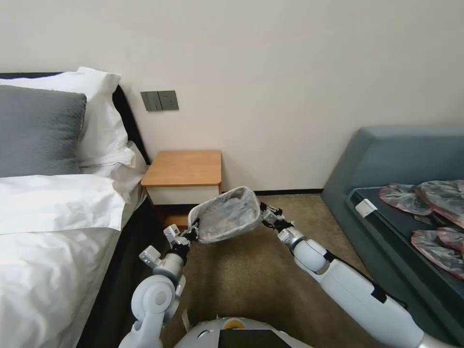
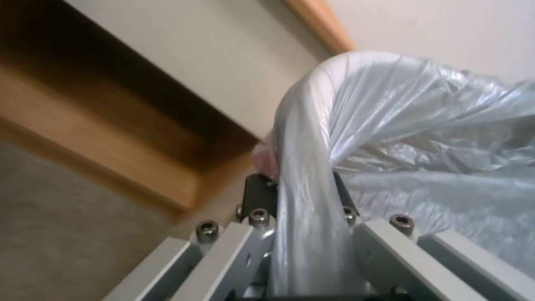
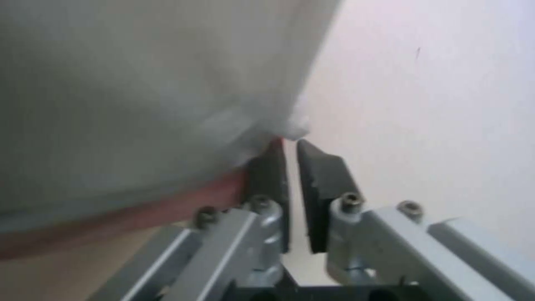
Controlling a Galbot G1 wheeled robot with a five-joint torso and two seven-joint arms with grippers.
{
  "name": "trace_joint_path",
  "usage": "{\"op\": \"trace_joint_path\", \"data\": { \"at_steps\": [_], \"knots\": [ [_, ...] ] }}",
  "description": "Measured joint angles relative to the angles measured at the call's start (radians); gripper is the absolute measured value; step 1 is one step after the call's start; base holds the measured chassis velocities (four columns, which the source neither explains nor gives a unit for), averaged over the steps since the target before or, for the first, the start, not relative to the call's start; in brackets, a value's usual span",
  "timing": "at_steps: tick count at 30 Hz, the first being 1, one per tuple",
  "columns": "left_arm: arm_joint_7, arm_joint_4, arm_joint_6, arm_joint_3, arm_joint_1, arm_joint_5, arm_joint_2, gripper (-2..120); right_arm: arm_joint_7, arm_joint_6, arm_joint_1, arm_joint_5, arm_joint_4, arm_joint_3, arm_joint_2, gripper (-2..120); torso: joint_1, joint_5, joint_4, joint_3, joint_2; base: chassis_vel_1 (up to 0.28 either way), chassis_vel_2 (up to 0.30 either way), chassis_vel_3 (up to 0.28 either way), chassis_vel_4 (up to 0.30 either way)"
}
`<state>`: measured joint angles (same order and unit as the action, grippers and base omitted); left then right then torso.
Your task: Pick up the garbage bag from the table and place it over the trash can.
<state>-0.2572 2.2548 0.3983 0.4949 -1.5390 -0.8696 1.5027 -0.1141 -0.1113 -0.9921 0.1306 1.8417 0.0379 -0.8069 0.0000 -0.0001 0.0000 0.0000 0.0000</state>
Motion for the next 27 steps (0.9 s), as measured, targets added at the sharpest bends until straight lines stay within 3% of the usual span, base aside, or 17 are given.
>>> {"op": "trace_joint_path", "data": {
  "at_steps": [13,15,18,20,22,24,27],
  "knots": [
    [-0.032,-0.043,0.005,0.021,0.020,0.071,-0.019,3,0.104,-0.015,-0.132,0.005,0.163,-0.078,0.117,54,0.000,0.0000,-0.0001,0.000,0.000,0.000,0.000,0.000,0.000],
    [-0.031,-0.056,0.002,0.020,0.018,0.116,-0.022,3,0.108,0.008,-0.175,0.016,0.178,-0.135,0.118,67,0.000,0.0002,-0.0002,0.000,0.000,0.000,0.000,0.000,0.000],
    [-0.022,-0.076,-0.019,0.014,0.014,0.189,-0.029,3,0.105,0.039,-0.192,0.023,0.200,-0.185,0.106,76,0.000,0.0001,-0.0002,0.000,0.000,0.000,0.000,0.000,0.000],
    [-0.018,-0.082,-0.026,0.011,0.012,0.217,-0.032,3,0.096,0.053,-0.192,0.020,0.216,-0.196,0.101,79,0.000,0.0002,0.0000,0.000,0.000,0.000,0.000,0.000,0.000],
    [-0.001,-0.095,-0.053,-0.003,0.006,0.288,-0.041,3,0.071,0.087,-0.165,-0.033,0.268,-0.188,0.098,89,0.000,-0.0001,0.0001,0.000,0.000,0.000,0.000,0.000,0.000],
    [0.010,-0.100,-0.067,-0.008,0.006,0.327,-0.045,3,0.066,0.090,-0.149,-0.064,0.294,-0.174,0.099,90,0.000,-0.0002,0.0003,0.000,0.000,0.000,0.000,0.000,0.000],
    [0.041,-0.108,-0.093,-0.024,0.014,0.421,-0.065,3,0.080,0.066,-0.115,-0.152,0.379,-0.129,0.124,76,0.000,0.0000,0.0005,0.000,0.000,0.000,0.000,0.000,0.000]
  ]
}}
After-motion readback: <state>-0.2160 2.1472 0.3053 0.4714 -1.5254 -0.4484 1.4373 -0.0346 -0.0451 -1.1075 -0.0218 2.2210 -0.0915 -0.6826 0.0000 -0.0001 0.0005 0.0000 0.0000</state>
